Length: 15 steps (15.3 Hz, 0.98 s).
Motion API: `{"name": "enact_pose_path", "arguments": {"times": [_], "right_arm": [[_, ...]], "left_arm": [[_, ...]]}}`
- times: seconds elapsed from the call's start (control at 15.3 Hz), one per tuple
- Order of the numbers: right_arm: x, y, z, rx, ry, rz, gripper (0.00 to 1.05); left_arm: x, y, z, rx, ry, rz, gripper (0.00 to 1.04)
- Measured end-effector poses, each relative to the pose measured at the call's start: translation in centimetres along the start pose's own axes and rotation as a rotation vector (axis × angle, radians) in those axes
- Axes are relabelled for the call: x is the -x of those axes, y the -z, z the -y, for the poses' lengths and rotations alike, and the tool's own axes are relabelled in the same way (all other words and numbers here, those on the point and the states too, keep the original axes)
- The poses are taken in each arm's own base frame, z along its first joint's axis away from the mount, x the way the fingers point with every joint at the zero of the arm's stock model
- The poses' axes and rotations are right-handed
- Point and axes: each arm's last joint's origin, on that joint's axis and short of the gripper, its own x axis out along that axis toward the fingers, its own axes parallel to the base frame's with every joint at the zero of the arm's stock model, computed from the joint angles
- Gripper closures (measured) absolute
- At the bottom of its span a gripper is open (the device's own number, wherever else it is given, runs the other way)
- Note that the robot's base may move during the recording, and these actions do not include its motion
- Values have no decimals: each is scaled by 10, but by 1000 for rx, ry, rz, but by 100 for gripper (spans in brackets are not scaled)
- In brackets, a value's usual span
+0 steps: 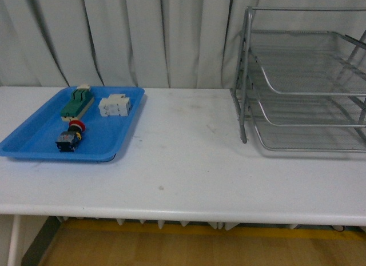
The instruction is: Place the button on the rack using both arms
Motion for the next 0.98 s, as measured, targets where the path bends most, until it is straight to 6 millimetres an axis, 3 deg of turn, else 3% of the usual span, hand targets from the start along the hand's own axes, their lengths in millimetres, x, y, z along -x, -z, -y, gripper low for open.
{"name": "enact_pose_path", "arguments": {"times": [0.85, 0.98], "right_arm": [[0, 0, 0, 0, 0, 0, 6], [-12, -19, 6, 10, 79, 122, 6]], "left_arm": [[0, 0, 0, 0, 0, 0, 7], [0, 0, 0, 0, 0, 0, 7]]}}
